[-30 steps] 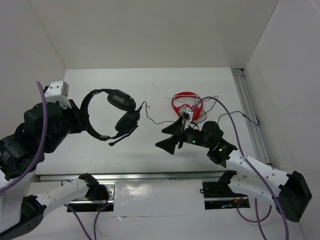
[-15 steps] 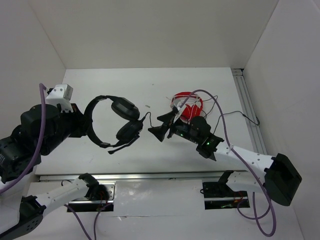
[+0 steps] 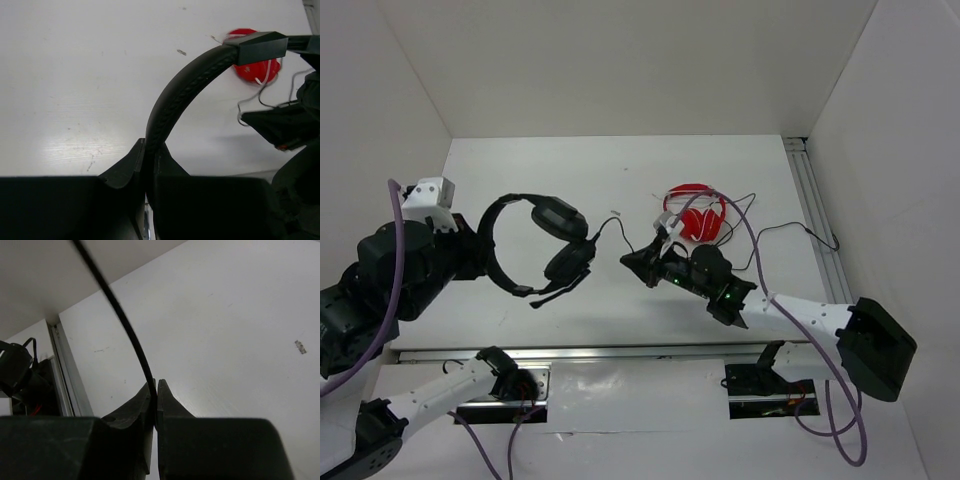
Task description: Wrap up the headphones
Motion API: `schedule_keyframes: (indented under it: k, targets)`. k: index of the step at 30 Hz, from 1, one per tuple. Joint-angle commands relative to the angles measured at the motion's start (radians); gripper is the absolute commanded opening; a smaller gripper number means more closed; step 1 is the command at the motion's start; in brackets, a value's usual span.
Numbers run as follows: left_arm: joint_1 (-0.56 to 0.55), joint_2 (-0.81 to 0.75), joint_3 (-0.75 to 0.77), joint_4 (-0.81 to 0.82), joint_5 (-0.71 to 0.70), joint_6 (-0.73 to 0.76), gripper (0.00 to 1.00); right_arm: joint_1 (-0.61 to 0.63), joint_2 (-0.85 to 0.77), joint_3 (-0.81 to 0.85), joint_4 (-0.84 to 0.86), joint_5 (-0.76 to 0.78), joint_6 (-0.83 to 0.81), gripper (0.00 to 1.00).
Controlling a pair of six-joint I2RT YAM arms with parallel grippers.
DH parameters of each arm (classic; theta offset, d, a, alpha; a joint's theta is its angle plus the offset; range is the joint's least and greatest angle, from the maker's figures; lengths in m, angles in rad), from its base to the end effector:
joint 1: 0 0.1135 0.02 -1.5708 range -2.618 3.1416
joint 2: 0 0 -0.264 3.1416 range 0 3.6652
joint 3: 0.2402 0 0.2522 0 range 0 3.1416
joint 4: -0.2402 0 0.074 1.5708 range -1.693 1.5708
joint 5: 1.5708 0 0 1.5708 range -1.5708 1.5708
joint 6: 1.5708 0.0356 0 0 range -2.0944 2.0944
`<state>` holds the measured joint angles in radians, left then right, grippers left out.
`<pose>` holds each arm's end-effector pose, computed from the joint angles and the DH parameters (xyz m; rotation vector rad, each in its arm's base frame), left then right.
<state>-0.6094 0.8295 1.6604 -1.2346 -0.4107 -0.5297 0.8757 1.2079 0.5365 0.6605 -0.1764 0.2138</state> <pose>0.0579 -0.0231 0.4877 -0.1890 1.9461 -0.3499 0.1646 0.2071 0.2537 -0.6786 1.5269 0.9791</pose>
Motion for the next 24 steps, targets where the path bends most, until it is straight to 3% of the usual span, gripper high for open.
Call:
schedule_keyframes:
  k: [1,3,10,13,18,24]
  targets:
    - [-0.001,-0.029,-0.097,0.095,-0.184,-0.029,0.00,0.057,-0.112,-0.007,-0.040,0.190,-0.025,0.08]
    - [-0.001,-0.041,-0.171,0.127,-0.291,-0.029,0.00,0.084,-0.186,0.011,-0.122,0.332,-0.025,0.01]
    - [-0.024,-0.078,-0.375,0.224,-0.324,-0.033,0.00,0.199,-0.352,0.120,-0.480,0.595,-0.045,0.00]
    - [-0.035,-0.088,-0.421,0.315,-0.225,0.055,0.00,0.209,-0.363,0.184,-0.580,0.575,-0.069,0.00]
    - [-0.035,-0.060,-0.487,0.360,-0.109,0.077,0.00,0.209,-0.363,0.250,-0.668,0.434,-0.128,0.00]
    - [-0.035,0.036,-0.487,0.336,-0.209,0.045,0.00,0.255,-0.329,0.373,-0.882,0.250,-0.231,0.00]
